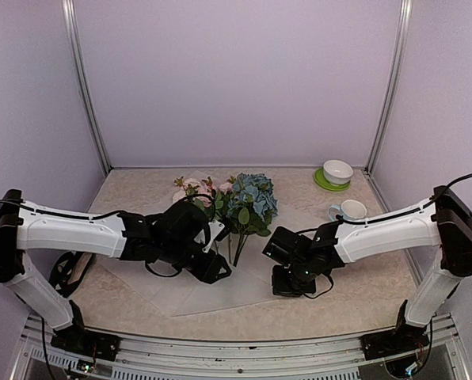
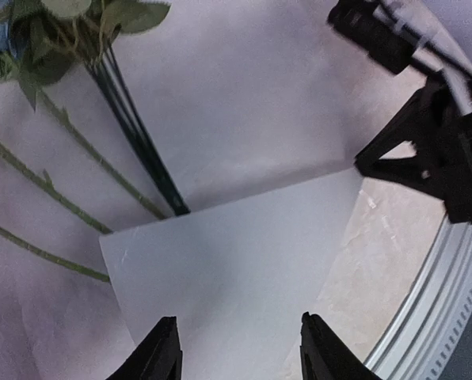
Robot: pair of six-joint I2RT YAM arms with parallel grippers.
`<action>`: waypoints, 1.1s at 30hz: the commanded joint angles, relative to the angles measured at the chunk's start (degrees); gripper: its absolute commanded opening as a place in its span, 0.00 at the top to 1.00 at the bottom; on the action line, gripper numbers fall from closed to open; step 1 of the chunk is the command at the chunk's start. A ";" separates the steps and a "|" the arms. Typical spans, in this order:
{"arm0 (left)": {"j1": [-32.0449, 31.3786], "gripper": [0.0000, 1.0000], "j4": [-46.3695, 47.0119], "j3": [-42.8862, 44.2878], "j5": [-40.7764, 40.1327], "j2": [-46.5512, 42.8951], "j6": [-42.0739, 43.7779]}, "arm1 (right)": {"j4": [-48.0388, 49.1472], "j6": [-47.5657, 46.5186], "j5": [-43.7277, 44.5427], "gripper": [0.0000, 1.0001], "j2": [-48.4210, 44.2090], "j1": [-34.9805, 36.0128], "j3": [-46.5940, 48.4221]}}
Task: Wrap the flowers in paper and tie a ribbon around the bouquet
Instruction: Press the fold line of the 1/4-folded wrapping paper.
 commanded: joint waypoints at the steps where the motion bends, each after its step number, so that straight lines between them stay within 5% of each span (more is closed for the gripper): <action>1: 0.21 0.50 2.28 2.03 5.12 1.93 2.20 | -0.80 -1.18 0.95 1.00 -1.11 -0.06 -0.19; 8: 0.96 0.57 0.06 8.77 4.56 14.26 5.26 | -2.51 0.18 0.47 0.91 -5.67 0.12 -1.20; 12: 1.34 0.57 0.95 8.02 3.57 16.21 5.89 | -2.09 1.91 -0.23 0.65 -8.49 0.04 -3.81; 15: 1.39 0.57 1.79 7.49 3.78 17.52 5.81 | 0.27 3.61 -2.40 0.33 -9.22 -0.56 -6.84; 18: 1.39 0.57 2.61 6.89 4.03 17.88 5.54 | 4.35 4.79 -6.68 0.20 -9.37 -2.04 -9.55; 22: 1.63 0.57 3.86 5.36 3.96 17.63 5.66 | 11.23 6.55 -11.26 0.18 -10.95 -4.36 -13.53; 33: 2.40 0.57 5.99 3.76 5.52 18.73 6.24 | 24.05 16.89 -15.10 0.35 -9.85 -6.56 -18.19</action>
